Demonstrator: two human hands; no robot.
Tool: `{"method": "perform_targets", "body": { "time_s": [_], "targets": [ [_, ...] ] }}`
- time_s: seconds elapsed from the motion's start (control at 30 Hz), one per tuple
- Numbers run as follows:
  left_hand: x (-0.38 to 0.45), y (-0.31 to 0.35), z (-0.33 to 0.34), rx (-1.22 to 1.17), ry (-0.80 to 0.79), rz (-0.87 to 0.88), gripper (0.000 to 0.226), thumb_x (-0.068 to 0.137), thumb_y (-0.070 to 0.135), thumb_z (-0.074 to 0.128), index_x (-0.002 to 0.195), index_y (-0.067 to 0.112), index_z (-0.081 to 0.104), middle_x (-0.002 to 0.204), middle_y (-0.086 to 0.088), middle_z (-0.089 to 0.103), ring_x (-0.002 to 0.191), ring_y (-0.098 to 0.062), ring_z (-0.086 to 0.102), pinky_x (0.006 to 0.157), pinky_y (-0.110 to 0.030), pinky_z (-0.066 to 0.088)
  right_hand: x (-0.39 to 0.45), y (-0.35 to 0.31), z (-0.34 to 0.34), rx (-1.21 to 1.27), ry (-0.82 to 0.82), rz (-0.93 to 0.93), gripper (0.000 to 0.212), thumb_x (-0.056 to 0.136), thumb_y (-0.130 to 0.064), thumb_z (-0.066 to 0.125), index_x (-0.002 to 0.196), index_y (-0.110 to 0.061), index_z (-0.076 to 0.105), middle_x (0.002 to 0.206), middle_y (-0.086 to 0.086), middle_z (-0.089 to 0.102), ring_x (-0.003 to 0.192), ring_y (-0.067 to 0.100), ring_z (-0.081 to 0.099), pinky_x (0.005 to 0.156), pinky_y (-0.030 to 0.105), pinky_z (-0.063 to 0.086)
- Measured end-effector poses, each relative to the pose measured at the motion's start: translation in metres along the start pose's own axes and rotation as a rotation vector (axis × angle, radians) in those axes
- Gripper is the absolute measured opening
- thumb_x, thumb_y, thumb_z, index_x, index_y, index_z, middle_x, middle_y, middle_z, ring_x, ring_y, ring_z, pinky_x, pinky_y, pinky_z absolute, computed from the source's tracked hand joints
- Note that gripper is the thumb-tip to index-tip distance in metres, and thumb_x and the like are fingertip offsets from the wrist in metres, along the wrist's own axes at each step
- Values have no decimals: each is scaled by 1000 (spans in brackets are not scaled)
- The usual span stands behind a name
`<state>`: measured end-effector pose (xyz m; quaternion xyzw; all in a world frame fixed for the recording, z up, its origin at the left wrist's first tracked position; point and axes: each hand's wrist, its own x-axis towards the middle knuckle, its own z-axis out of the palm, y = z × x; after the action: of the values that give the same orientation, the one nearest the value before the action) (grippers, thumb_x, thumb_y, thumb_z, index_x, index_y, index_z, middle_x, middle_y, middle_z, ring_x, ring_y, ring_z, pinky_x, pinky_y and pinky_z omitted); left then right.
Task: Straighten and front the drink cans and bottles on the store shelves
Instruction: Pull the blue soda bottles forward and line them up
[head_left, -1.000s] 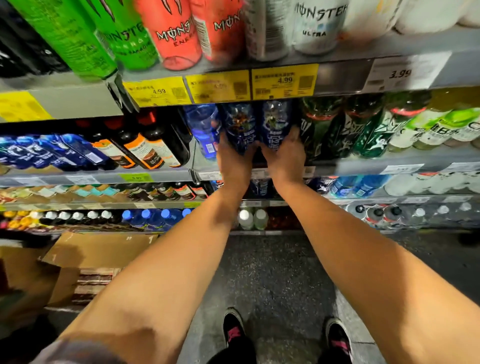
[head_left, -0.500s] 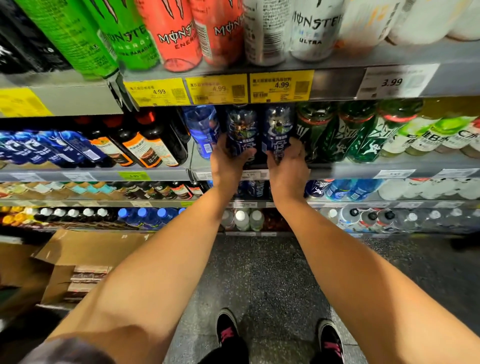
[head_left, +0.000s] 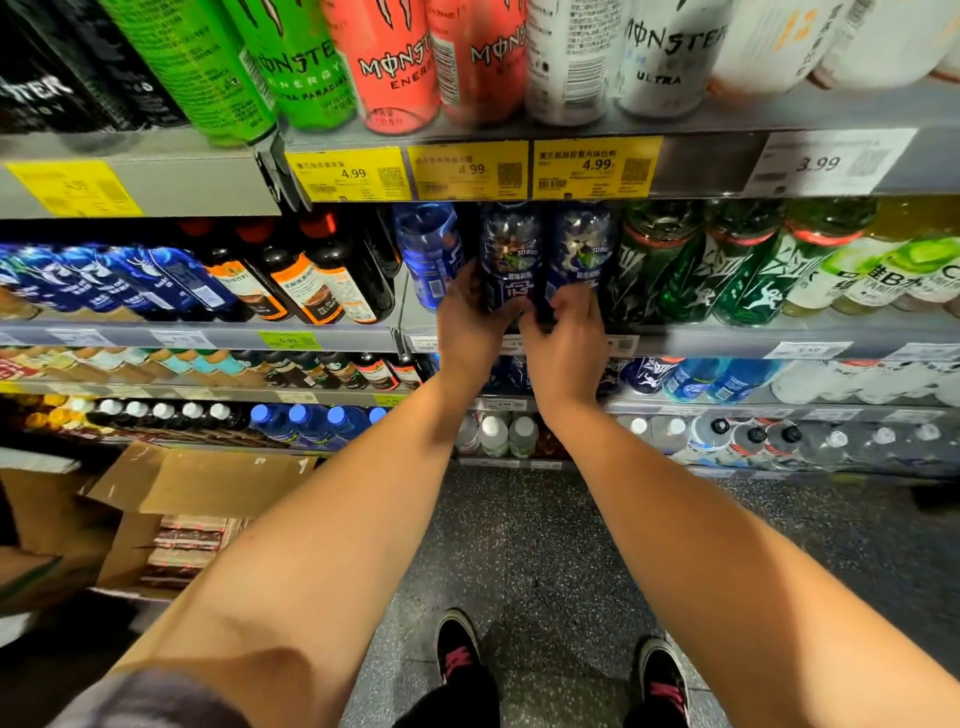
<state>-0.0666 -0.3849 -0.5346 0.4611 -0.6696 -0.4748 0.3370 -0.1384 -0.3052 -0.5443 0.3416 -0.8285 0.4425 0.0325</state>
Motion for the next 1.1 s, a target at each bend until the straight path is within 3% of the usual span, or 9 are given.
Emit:
{"method": "perform_targets", "body": {
  "time_s": [0.13, 0.23, 0.33, 0.47, 0.63, 0.77, 0.9, 0.97, 1.1],
  "targets": [
    [-8, -13, -21, -35, 218, -30, 27, 81, -6, 66, 104, 8, 65, 91, 2, 67, 80, 3, 65, 67, -13, 48, -10, -20, 10, 76, 4, -7, 31, 85, -27, 70, 101, -5, 56, 99, 9, 60, 90, 26, 59, 66, 36, 50],
    [0, -21, -34, -16, 368, -33, 34, 82, 2, 73, 112, -1, 56, 104, -12, 58, 81, 4, 57, 70, -6, 42, -10, -33, 20, 91, -2, 90, 52, 88, -35, 69, 125, -4, 49, 121, 10, 56, 109, 26, 59, 81, 38, 54],
    [20, -18, -36, -70, 316, -50, 60, 74, 10, 84, 119, 0, 45, 110, -12, 60, 90, -12, 60, 75, -11, 45, -8, -36, 26, 50, -19, 116, 67, 89, -38, 68, 138, -5, 39, 133, 12, 55, 117, 28, 59, 84, 36, 55],
    [39, -16, -38, 86, 255, -19, 73, 65, 18, 90, 122, 0, 48, 109, -1, 56, 96, -7, 50, 71, 2, 34, -6, -34, 31, 12, -9, 138, 69, 89, -42, 68, 139, -10, 34, 131, 10, 59, 110, 26, 64, 74, 35, 59],
    [52, -21, -50, 107, 201, -76, 59, 59, 19, 89, 108, 10, 58, 97, 3, 66, 85, -14, 63, 70, -21, 46, -4, -37, 33, 62, 40, 190, 60, 89, -38, 69, 133, -10, 41, 123, 7, 61, 103, 24, 66, 69, 25, 51],
    [51, -26, -61, 130, 83, -106, 61, 49, 30, 88, 101, 15, 59, 106, -6, 68, 93, -20, 67, 80, -37, 57, -3, -36, 33, 26, 46, 189, 58, 88, -40, 68, 131, -11, 42, 117, 7, 64, 95, 27, 67, 70, 37, 57],
    [45, -23, -65, -116, -11, -145, 70, 56, -5, 86, 114, 13, 51, 103, -2, 68, 90, -13, 67, 79, -30, 56, -2, -36, 31, 24, 53, 192, 57, 86, -38, 71, 128, -9, 45, 114, 7, 67, 90, 27, 68, 70, 42, 57],
    [44, -25, -68, -286, -66, -195, 70, 56, -16, 81, 114, 7, 50, 103, -7, 70, 93, -20, 67, 83, -37, 55, -1, -36, 29, 29, 45, 191, 56, 87, -37, 72, 128, -9, 47, 114, 8, 67, 93, 27, 68, 72, 41, 57],
    [43, -30, -71, -475, -80, -316, 50, 63, -22, 71, 105, 4, 60, 92, 3, 74, 95, -24, 65, 94, -52, 50, -1, -36, 24, 54, 32, 220, 50, 87, -34, 73, 123, -6, 53, 114, 10, 67, 97, 28, 67, 73, 36, 56]
  ]
}}
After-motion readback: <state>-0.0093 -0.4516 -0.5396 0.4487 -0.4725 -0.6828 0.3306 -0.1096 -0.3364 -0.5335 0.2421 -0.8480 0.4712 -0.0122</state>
